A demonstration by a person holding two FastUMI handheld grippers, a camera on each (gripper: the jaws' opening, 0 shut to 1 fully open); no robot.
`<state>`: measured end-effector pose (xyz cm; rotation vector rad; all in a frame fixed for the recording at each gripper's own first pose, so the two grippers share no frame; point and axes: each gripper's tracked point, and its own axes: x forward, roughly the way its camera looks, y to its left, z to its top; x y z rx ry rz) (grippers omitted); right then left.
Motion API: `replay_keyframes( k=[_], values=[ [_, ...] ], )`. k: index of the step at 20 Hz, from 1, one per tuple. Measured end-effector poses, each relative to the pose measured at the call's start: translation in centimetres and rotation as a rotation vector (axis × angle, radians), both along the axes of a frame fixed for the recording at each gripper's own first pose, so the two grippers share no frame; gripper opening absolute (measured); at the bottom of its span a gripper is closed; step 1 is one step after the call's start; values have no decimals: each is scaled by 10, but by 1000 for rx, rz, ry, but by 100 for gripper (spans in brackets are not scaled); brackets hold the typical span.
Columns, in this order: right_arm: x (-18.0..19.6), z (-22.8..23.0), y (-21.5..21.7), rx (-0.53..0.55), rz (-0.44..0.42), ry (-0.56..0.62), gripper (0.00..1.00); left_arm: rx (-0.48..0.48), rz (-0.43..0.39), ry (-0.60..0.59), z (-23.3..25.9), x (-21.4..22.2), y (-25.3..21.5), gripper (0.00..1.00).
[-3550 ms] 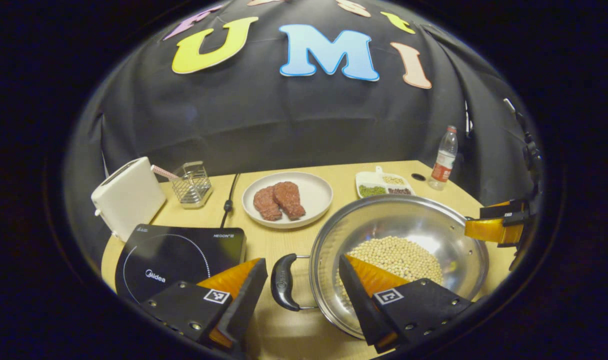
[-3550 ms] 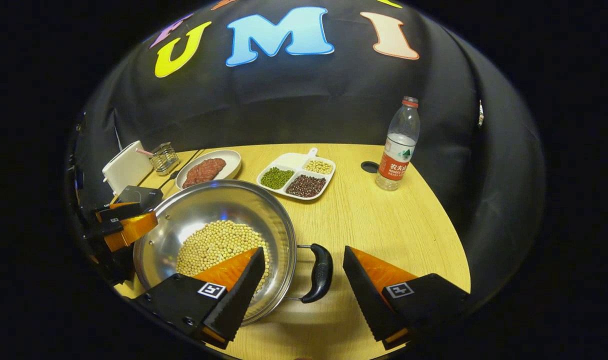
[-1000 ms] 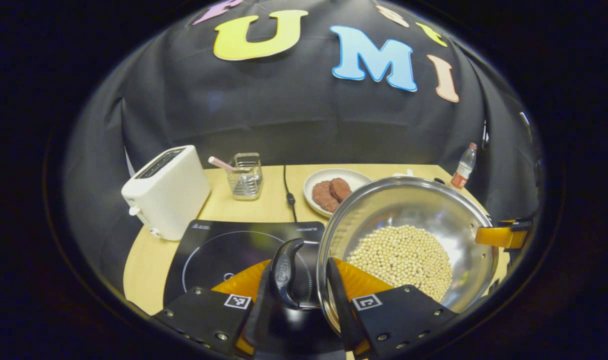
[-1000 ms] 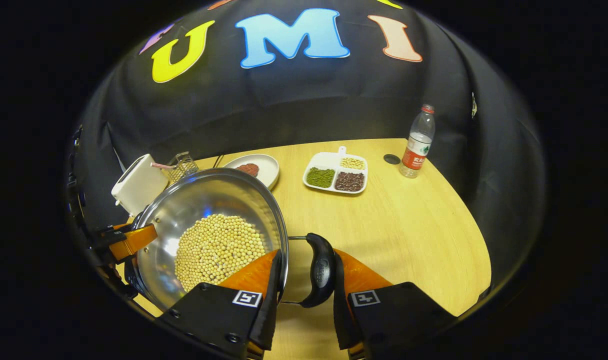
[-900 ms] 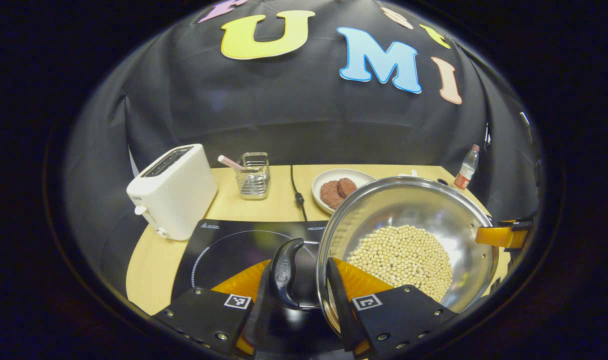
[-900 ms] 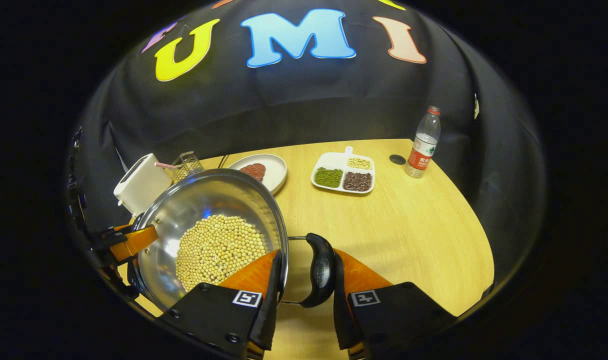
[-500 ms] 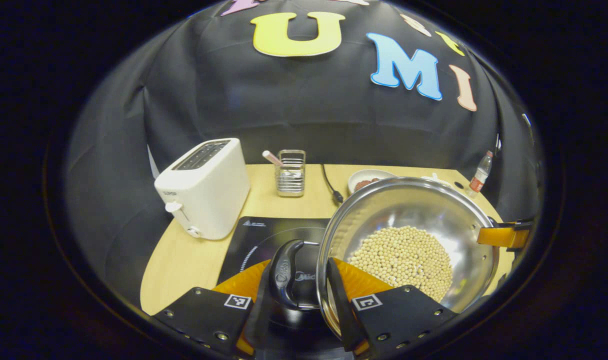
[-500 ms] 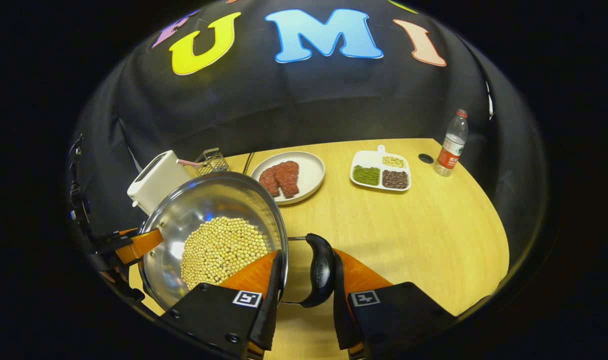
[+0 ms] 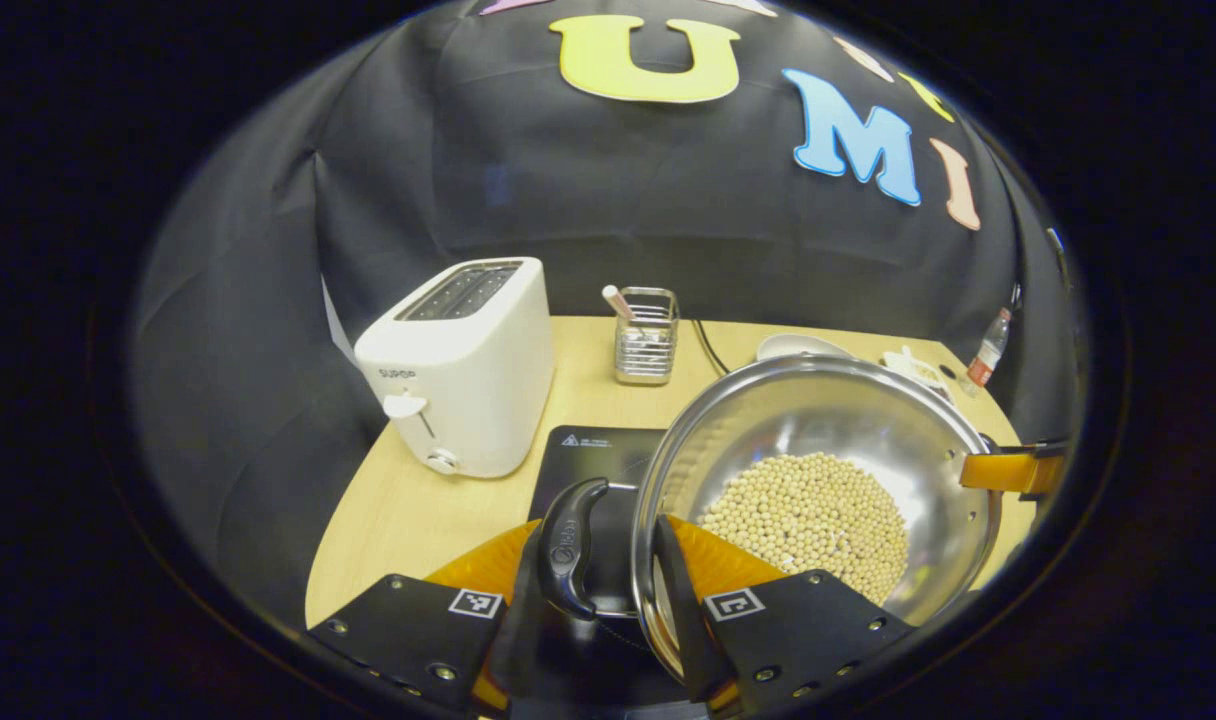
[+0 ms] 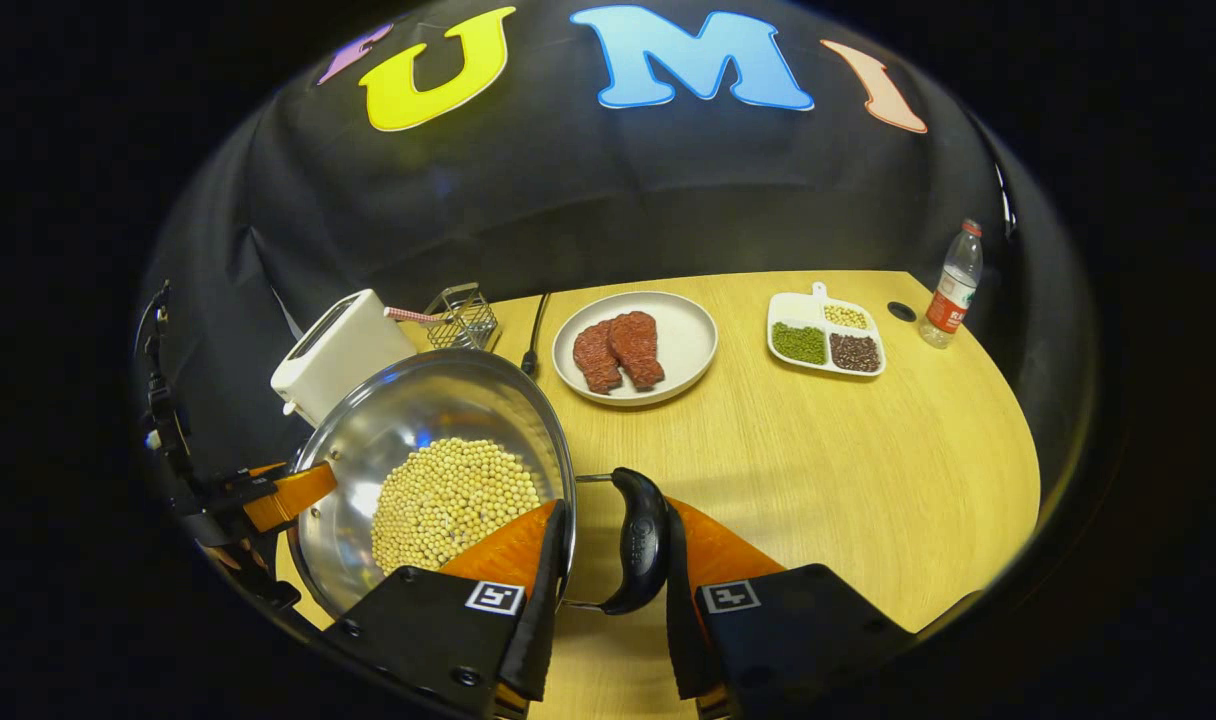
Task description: First push the handle of the pot to place it horizontally, then grasp the pot with both hands and set it on the induction cooktop.
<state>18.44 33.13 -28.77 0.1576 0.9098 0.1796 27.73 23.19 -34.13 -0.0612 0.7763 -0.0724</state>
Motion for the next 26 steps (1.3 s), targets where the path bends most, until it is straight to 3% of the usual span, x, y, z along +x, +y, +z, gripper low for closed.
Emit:
replay_keyframes(
  k=[18, 20, 21, 23, 24, 25, 26],
  values=[
    [13, -16, 43, 80, 30, -27, 49, 73, 25, -15, -15, 14, 47, 60],
    [13, -13, 47, 100, 54, -44, 58, 105, 55, -40, -12, 16, 54, 62],
    [15, -6, 45, 101, 67, -76, 55, 116, 70, -67, -5, 18, 58, 73],
    [19, 13, 36, 86, 77, -161, 82, 115, 101, -137, 12, 22, 60, 90],
    [20, 26, 31, 87, 77, -204, 97, 107, 112, -178, 23, 23, 60, 88],
    [22, 38, 25, 89, 67, -246, 97, 103, 118, -216, 36, 22, 59, 90],
    [23, 49, 16, 94, 53, -283, 91, 105, 123, -255, 52, 18, 57, 88]
  ],
)
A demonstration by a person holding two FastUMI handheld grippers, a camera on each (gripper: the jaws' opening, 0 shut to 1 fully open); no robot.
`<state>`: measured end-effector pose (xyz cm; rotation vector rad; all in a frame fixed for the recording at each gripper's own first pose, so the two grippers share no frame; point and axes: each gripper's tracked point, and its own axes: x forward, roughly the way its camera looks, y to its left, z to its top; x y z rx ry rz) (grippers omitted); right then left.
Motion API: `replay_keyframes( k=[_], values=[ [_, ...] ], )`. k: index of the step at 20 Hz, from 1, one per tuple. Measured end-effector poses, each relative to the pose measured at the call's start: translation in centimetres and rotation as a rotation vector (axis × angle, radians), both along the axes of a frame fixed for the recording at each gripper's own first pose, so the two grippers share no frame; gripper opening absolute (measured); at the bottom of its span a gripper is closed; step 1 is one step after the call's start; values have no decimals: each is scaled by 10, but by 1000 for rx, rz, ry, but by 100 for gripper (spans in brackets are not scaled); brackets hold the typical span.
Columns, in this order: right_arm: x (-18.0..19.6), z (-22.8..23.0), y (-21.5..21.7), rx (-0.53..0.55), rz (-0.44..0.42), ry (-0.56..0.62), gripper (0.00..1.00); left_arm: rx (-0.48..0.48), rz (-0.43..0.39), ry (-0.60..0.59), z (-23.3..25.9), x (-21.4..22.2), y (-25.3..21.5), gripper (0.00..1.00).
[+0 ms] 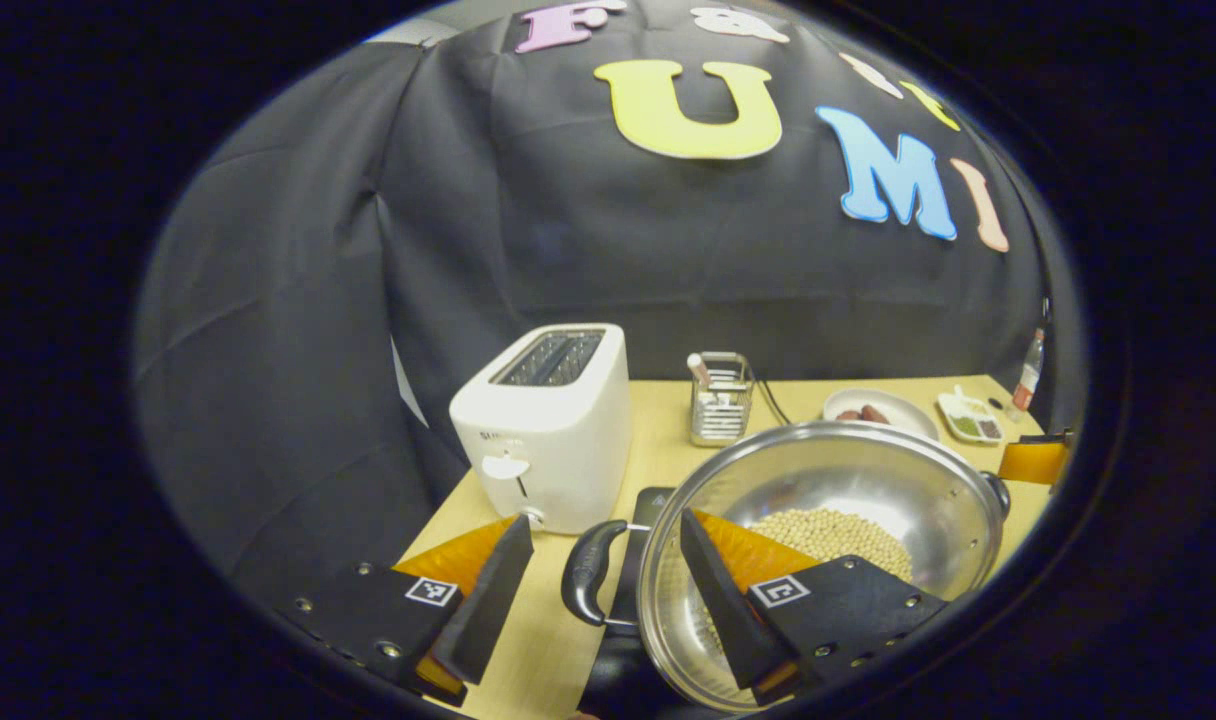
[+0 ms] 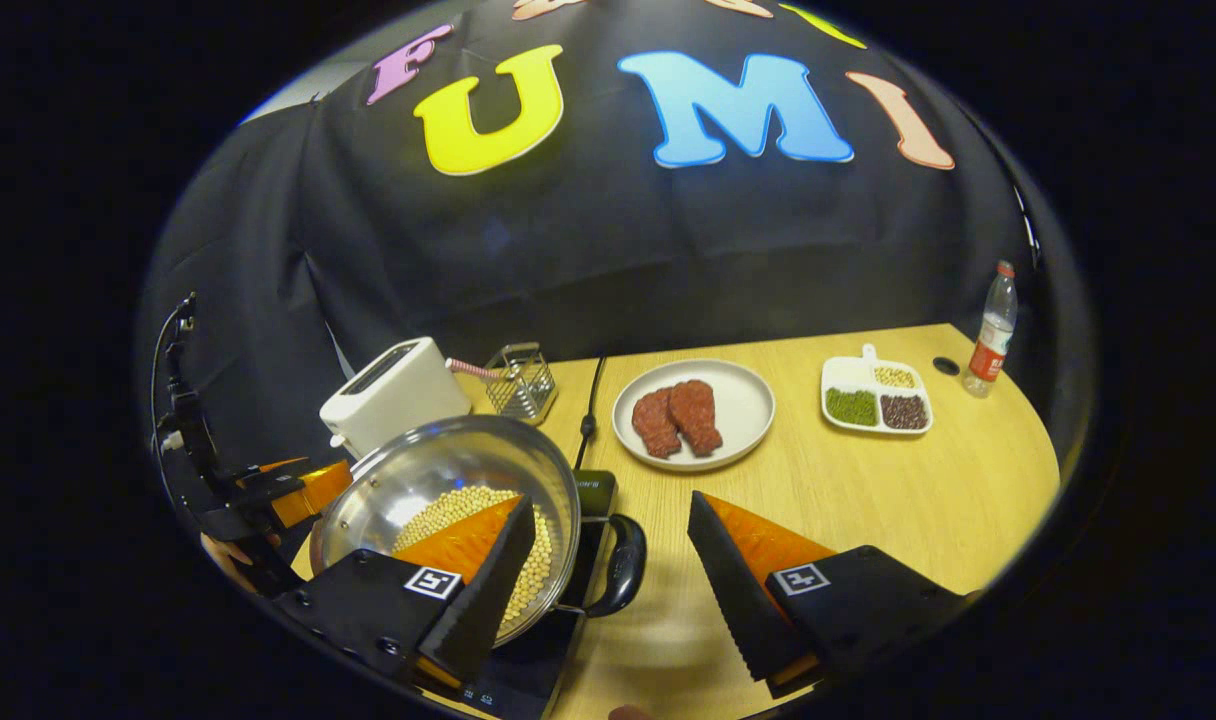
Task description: First push the handle of the pot to place it horizontally, then grasp the pot with both hands and set it on the induction cooktop.
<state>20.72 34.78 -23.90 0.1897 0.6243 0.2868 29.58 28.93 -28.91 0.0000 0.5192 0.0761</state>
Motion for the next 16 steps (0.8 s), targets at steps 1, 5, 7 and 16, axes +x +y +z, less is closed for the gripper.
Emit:
replay_keyframes(
  k=[1, 5, 7, 16],
  values=[
    [1, 12, -9, 6, -15, -31, 98, 6, 1, -38, 16, -2, -2, 90],
    [-9, 54, -58, -9, -60, -137, 98, -4, -22, -191, 77, -24, -36, 90],
    [-18, 78, -93, -38, -90, -208, 98, 11, -37, -239, 102, -38, -55, 87],
    [-83, 162, -231, -121, -191, -453, 98, -14, -84, -406, 215, -109, -173, 87]
  ],
)
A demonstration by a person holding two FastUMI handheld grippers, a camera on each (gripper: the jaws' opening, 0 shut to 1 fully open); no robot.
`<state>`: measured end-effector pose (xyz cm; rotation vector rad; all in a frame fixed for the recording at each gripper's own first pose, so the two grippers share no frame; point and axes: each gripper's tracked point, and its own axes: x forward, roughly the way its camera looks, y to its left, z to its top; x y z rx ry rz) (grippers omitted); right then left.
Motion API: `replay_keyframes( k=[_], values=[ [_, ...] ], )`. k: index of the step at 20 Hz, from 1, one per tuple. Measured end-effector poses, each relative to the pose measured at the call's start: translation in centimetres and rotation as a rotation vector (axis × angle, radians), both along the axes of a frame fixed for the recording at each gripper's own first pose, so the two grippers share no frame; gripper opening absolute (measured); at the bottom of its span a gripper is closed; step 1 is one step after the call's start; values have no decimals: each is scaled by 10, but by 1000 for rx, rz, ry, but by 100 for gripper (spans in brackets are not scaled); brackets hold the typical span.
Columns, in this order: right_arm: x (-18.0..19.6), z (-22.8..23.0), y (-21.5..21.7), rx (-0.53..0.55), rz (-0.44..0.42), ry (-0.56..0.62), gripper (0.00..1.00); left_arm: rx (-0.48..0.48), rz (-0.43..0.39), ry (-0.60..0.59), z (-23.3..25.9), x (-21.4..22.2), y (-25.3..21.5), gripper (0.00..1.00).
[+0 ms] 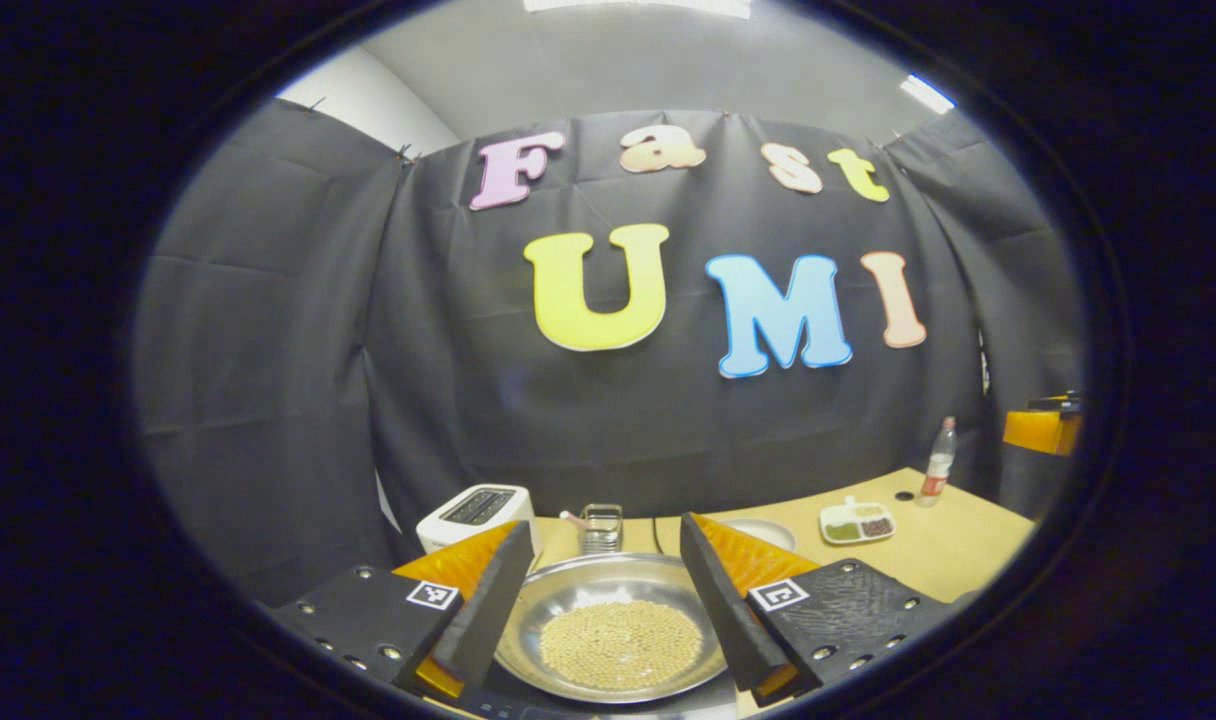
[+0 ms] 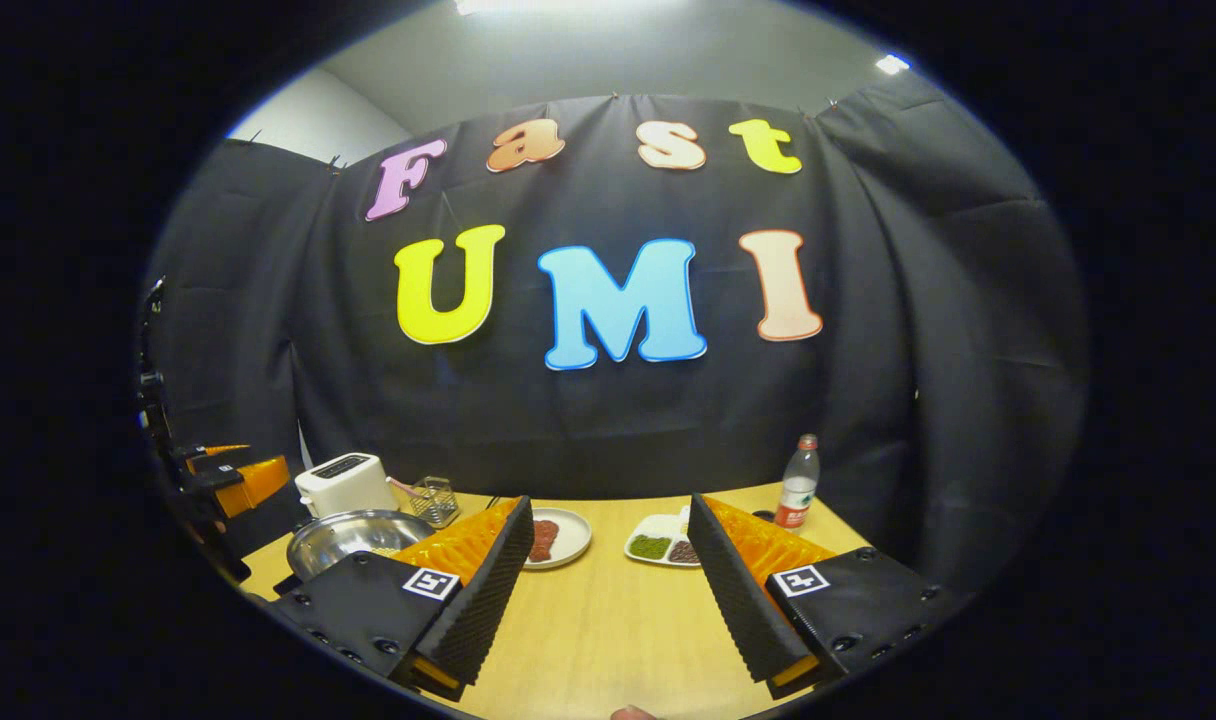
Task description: First push the handle of the pot to place it horizontally, then grasp the pot with both hands and set it on the induction cooktop.
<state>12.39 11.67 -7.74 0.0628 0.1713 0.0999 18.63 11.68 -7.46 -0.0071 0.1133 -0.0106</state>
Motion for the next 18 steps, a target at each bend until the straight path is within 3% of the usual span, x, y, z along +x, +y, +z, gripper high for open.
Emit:
replay_keyframes(
  k=[3, 10, 11, 13, 17, 18],
  values=[
    [-28, 23, -33, 0, 8, -71, 98, -11, 2, -59, 37, -42, -38, 87],
    [-95, 34, -98, -11, 15, -94, 98, 37, 18, -114, 92, -125, -103, 87],
    [-104, 36, -103, -15, 19, -96, 92, 33, 15, -122, 96, -137, -112, 87],
    [-119, 44, -112, -5, 15, -106, 98, 24, 11, -128, 104, -158, -124, 87],
    [-141, 61, -118, 24, 5, -135, 92, 3, 11, -153, 113, -192, -135, 87],
    [-146, 66, -120, 29, -3, -133, 98, 0, 6, -154, 116, -195, -135, 87]
  ],
)
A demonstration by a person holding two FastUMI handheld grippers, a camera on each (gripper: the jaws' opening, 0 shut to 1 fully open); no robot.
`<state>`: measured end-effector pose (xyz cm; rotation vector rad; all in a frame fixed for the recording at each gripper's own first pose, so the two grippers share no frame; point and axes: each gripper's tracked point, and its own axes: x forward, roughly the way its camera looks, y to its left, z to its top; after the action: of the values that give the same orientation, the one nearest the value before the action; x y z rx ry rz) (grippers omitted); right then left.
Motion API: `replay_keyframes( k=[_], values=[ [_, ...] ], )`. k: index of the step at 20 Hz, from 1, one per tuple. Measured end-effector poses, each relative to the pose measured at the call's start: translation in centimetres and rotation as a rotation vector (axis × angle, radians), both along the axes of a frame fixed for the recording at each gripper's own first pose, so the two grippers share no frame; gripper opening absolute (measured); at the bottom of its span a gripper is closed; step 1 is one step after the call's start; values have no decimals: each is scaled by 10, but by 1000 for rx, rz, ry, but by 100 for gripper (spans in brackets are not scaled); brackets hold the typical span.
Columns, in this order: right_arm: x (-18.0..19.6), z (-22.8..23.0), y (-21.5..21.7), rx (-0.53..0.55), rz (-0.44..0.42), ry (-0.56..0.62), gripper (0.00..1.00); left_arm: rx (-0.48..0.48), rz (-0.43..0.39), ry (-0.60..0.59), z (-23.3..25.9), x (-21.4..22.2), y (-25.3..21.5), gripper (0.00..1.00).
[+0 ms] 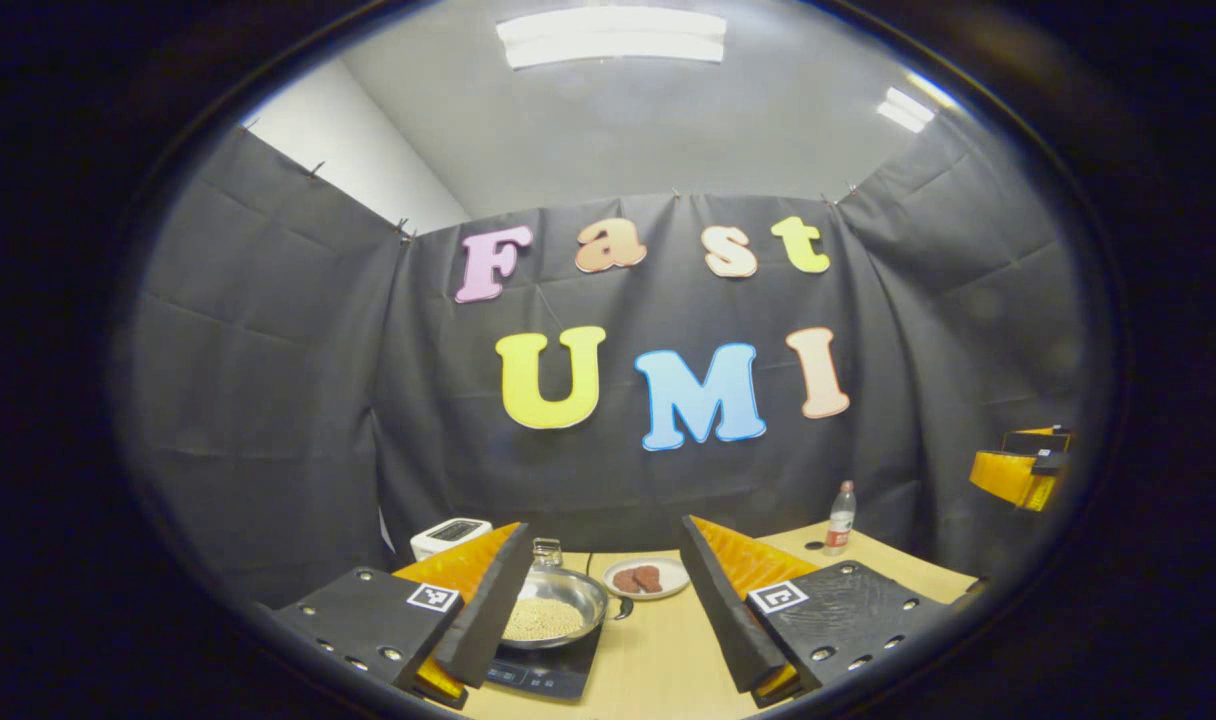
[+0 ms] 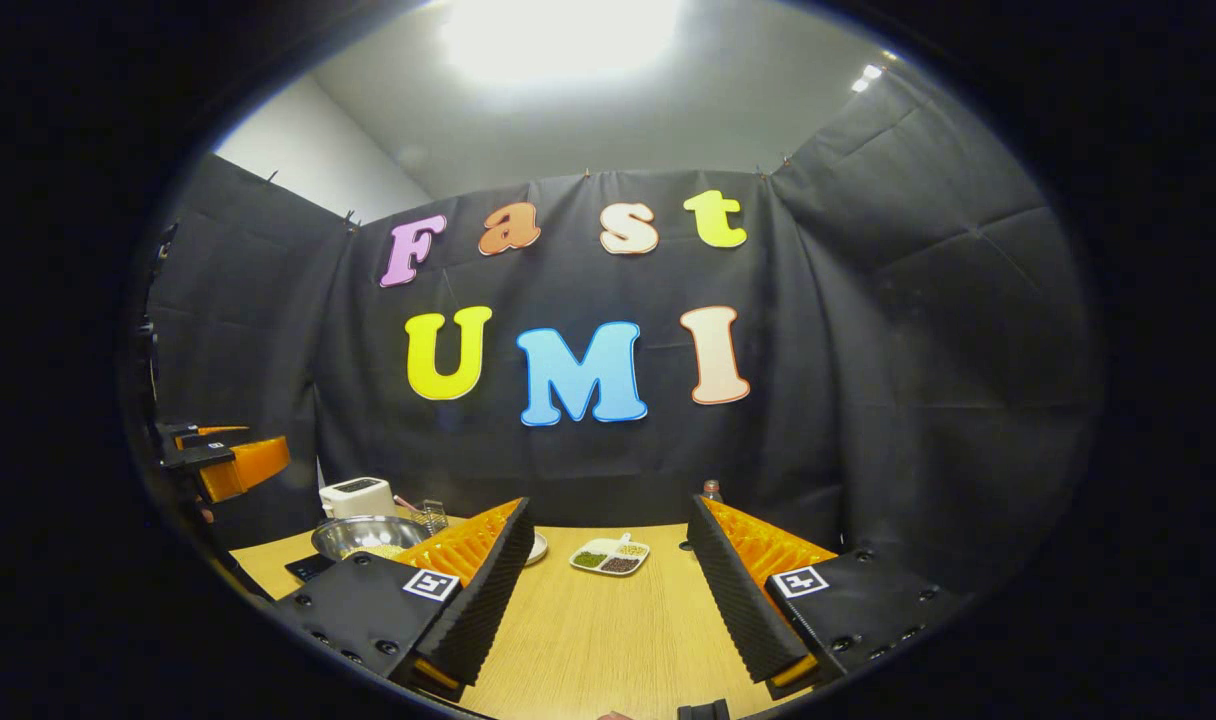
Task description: First push the handle of the pot to place it horizontally, then grasp the pot with both hands and set it on the induction cooktop.
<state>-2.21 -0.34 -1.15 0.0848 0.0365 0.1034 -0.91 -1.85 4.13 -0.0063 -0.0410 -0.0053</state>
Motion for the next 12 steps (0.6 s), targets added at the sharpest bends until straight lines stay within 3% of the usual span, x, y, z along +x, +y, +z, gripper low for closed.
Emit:
replay_keyframes(
  k=[7, 9, 12],
  values=[
    [-22, 12, 2, 14, -34, -13, 98, 20, -21, -21, 8, -29, -2, 87],
    [-26, 11, 2, 17, -47, -10, 98, 23, -42, -22, 5, -31, -6, 92],
    [-26, 17, 4, 15, -58, -16, 98, 25, -50, -27, 6, -32, -4, 87]
  ],
)
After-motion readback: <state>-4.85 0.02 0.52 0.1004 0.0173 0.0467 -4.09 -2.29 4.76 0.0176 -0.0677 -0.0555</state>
